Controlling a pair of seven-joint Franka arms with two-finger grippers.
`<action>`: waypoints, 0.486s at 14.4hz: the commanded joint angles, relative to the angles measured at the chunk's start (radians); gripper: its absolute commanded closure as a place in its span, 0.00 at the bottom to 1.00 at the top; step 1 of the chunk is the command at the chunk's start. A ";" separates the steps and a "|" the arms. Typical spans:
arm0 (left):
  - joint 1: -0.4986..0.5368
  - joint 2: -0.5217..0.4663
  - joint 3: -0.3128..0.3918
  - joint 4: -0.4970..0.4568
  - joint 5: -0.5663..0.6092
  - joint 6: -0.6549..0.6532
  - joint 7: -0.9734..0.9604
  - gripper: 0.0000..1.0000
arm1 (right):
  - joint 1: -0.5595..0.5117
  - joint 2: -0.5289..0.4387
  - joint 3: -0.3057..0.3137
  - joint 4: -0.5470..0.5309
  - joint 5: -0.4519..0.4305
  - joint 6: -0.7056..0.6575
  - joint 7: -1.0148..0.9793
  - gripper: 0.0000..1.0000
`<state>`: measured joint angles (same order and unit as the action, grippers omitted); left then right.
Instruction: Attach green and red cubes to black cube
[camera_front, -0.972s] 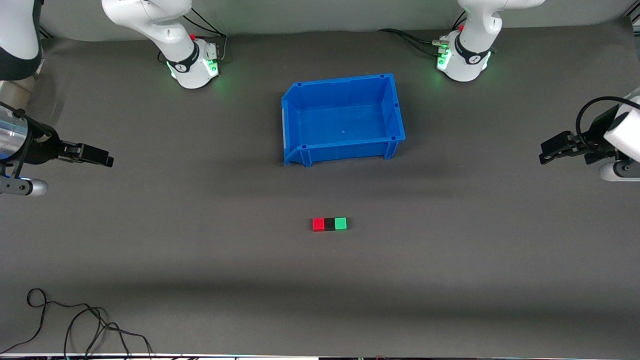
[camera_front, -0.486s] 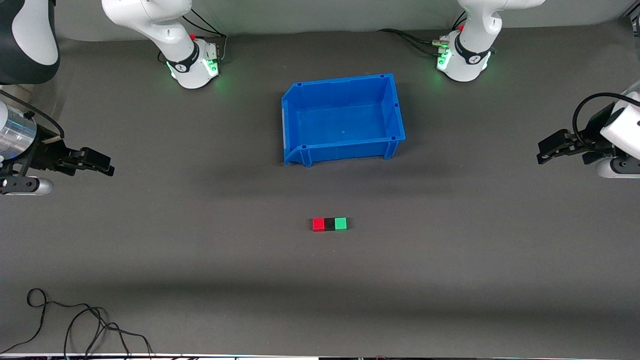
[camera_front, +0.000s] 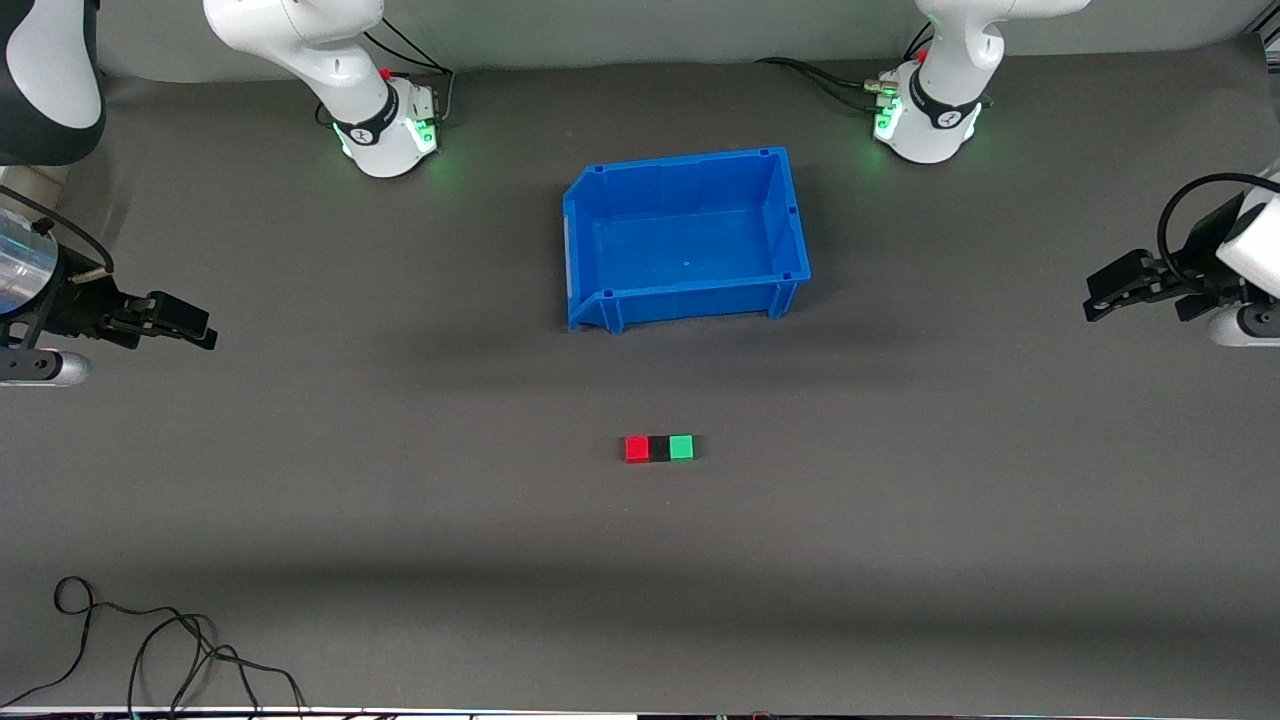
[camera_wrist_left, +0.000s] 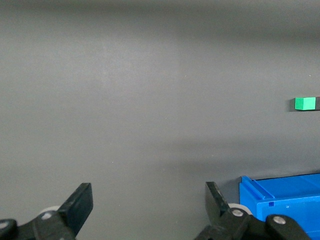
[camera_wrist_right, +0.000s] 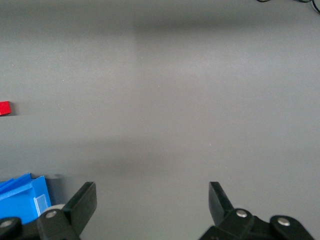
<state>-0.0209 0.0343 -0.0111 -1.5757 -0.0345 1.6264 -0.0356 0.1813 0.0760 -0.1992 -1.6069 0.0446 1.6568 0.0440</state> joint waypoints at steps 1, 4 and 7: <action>-0.004 -0.022 0.000 -0.001 0.019 -0.046 0.002 0.00 | -0.066 -0.036 0.044 -0.033 -0.022 0.011 -0.019 0.00; -0.007 -0.008 -0.003 0.026 0.041 -0.111 0.003 0.00 | -0.103 -0.048 0.093 -0.034 -0.022 0.009 0.000 0.01; -0.008 -0.005 -0.003 0.025 0.044 -0.126 0.000 0.00 | -0.149 -0.067 0.139 -0.050 -0.023 0.006 0.000 0.00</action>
<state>-0.0214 0.0314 -0.0140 -1.5620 -0.0122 1.5264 -0.0356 0.0777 0.0570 -0.1066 -1.6106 0.0443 1.6551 0.0436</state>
